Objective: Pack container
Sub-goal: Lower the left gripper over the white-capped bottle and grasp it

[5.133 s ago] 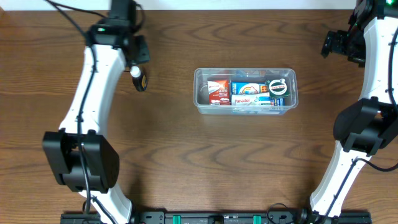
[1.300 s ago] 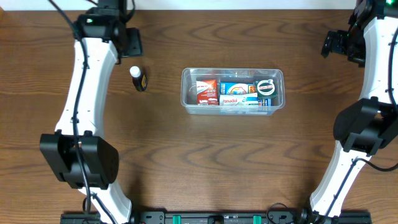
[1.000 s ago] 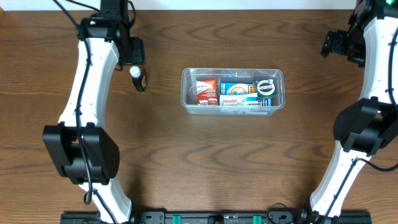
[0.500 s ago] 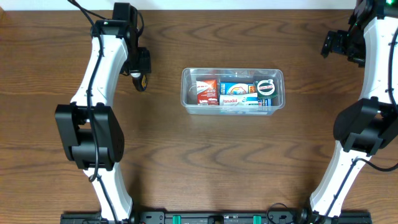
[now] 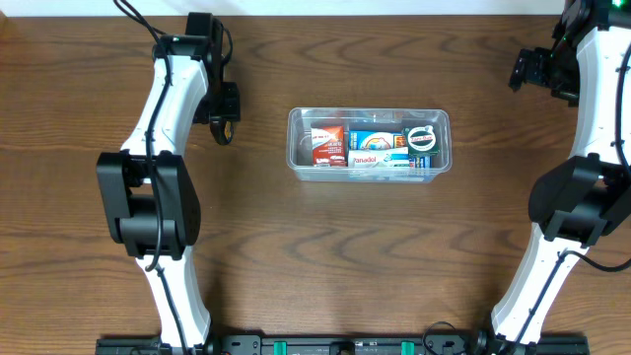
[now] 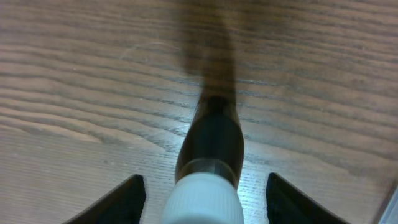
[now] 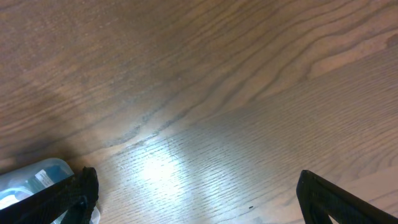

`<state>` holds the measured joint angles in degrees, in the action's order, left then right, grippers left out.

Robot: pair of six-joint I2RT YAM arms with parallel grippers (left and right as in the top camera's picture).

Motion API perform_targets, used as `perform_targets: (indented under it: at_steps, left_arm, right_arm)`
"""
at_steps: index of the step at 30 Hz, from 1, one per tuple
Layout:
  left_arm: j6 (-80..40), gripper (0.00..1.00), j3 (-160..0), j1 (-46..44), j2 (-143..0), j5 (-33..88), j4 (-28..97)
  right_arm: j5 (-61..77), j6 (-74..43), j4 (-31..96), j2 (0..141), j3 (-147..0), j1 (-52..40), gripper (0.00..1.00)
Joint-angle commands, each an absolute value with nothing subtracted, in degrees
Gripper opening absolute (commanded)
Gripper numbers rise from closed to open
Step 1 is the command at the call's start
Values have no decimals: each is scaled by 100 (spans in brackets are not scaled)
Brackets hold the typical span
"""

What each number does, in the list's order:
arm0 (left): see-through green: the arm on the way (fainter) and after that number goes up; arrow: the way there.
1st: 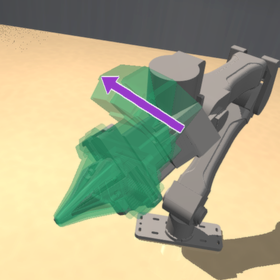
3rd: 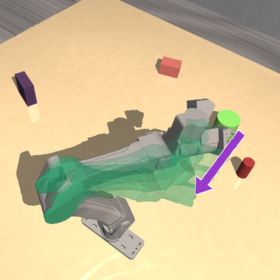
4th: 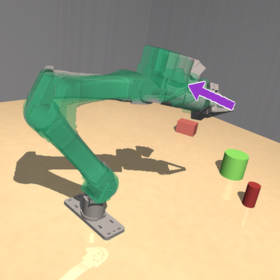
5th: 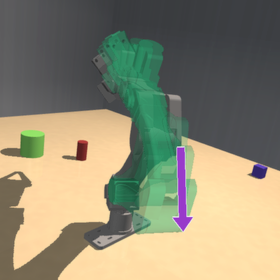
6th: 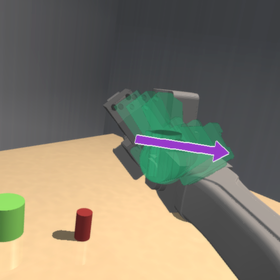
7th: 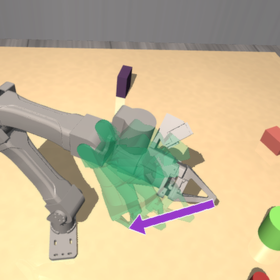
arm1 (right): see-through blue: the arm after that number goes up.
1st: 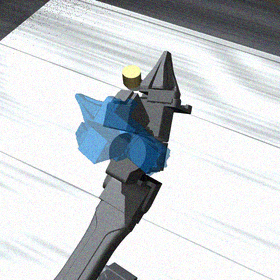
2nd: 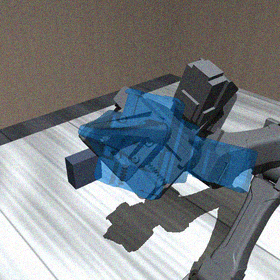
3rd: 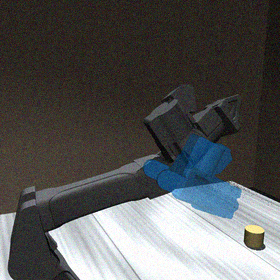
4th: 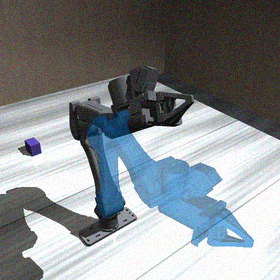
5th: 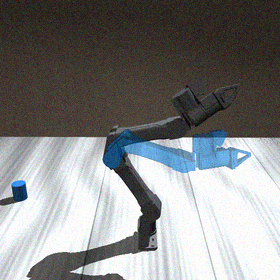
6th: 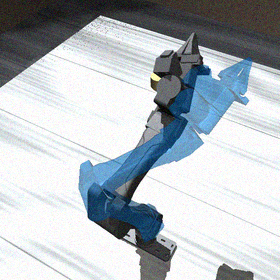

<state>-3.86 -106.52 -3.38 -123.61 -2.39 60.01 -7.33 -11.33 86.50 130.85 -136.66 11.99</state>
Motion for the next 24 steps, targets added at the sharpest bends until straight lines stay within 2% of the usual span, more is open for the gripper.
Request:
perform_targets:
  at_steps: [1, 8, 10, 24]
  left_arm:
    - [-303, 51, -10630, -329, -12398, -213, 6012]
    - [-303, 47, -10630, -329, -12398, -213, 6018]
    - [-303, 43, -10630, -329, -12398, -213, 6016]
    - [-301, 31, -10630, -329, -12398, -215, 6016]
  right_arm:
    - [-768, -1153, 8652, 13041, -13646, 1236, 99]
    - [-768, -1153, 8652, 13041, -13646, 1236, 99]
    - [-768, -1153, 8652, 13041, -13646, 1236, 99]
    - [-768, -1153, 8652, 13041, -13646, 1236, 99]
